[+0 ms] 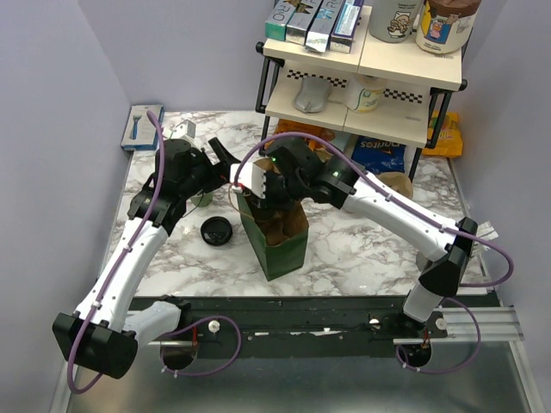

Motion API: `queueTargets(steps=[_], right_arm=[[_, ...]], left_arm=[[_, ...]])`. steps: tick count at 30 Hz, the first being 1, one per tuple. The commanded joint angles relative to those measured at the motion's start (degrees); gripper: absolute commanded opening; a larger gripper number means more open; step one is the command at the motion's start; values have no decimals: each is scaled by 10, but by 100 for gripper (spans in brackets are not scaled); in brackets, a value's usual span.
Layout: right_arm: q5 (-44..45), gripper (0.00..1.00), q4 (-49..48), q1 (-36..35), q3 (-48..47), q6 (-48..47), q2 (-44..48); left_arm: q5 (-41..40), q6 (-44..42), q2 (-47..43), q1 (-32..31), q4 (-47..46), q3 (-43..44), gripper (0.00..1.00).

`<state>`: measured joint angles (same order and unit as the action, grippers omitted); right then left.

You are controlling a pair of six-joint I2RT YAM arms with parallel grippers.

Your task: Pack the takeout coffee

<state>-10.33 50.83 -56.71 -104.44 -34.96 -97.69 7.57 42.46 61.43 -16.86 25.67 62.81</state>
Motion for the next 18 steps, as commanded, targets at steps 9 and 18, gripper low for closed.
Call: queueTargets(steps=[9, 18], right_arm=[[16, 1, -35, -4, 13, 6, -26], [17, 1, -39, -2, 26, 17, -38]], left_arm=[[25, -9, -22, 6, -13, -14, 99], [24, -9, -20, 7, -12, -17, 99]])
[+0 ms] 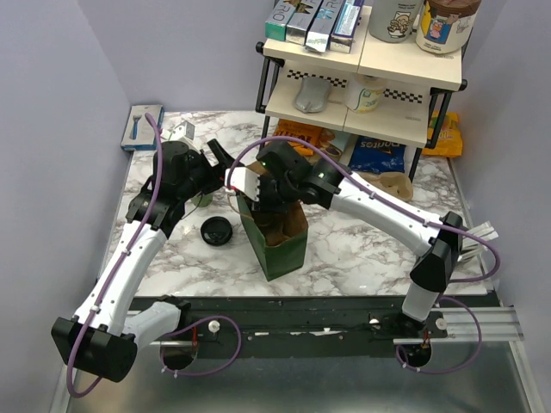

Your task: Pack the takeout coffee

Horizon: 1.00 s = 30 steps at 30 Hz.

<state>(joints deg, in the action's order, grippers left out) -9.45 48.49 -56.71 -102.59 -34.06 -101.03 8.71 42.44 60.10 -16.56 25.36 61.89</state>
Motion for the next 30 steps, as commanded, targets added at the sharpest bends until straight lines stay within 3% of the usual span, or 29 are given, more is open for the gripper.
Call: queueTargets(steps=[1, 30], right_arm=[[4, 1, -21, -2, 12, 7, -5], [26, 1, -52, 15, 44, -38, -39]], left_arm=[[12, -9, -6, 3, -8, -8, 99], [1, 3, 12, 7, -8, -10, 99]])
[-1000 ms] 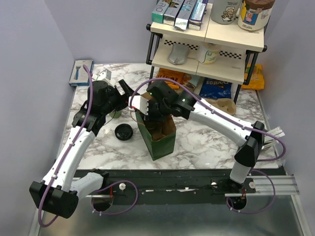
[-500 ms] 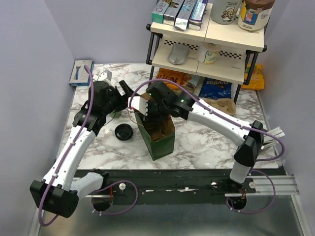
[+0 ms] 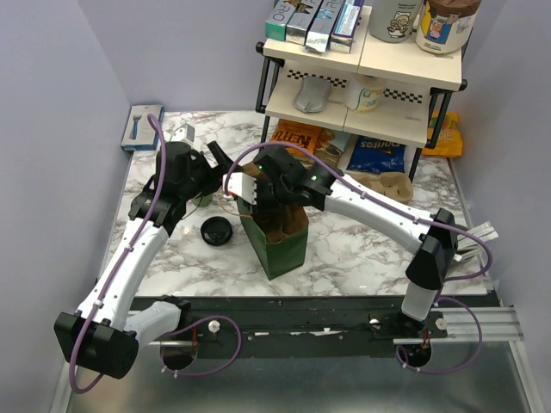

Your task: Pack the takeout coffee

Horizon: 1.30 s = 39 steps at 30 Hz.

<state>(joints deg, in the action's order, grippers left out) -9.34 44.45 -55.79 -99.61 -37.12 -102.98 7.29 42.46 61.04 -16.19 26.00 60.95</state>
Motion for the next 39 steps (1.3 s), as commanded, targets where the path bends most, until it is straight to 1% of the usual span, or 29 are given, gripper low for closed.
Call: queueTargets(steps=[1, 14, 23, 26, 27, 29, 30, 33, 39], right_arm=[[26, 1, -13, 6, 15, -11, -21], [28, 1, -29, 5, 34, -15, -21], [37, 5, -30, 6, 37, -13, -23], [37, 10, -31, 5, 37, -9, -21], [37, 14, -31, 6, 37, -8, -20], [35, 16, -31, 6, 36, -4, -16], [36, 22, -31, 6, 36, -1, -16], [33, 31, -31, 5, 34, 5, -14], [35, 36, -32, 5, 32, 14, -8]], left_arm=[[18, 3, 3, 4, -15, 0, 99], [28, 3, 10, 5, -18, -1, 99], [28, 2, 8, 5, -17, -1, 99], [30, 3, 8, 5, -18, -1, 99], [29, 3, 8, 5, -17, -2, 99], [31, 3, 7, 5, -18, -2, 99], [31, 3, 7, 5, -19, -2, 99], [41, 3, 7, 5, -24, -5, 99], [41, 3, 5, 5, -24, -6, 99]])
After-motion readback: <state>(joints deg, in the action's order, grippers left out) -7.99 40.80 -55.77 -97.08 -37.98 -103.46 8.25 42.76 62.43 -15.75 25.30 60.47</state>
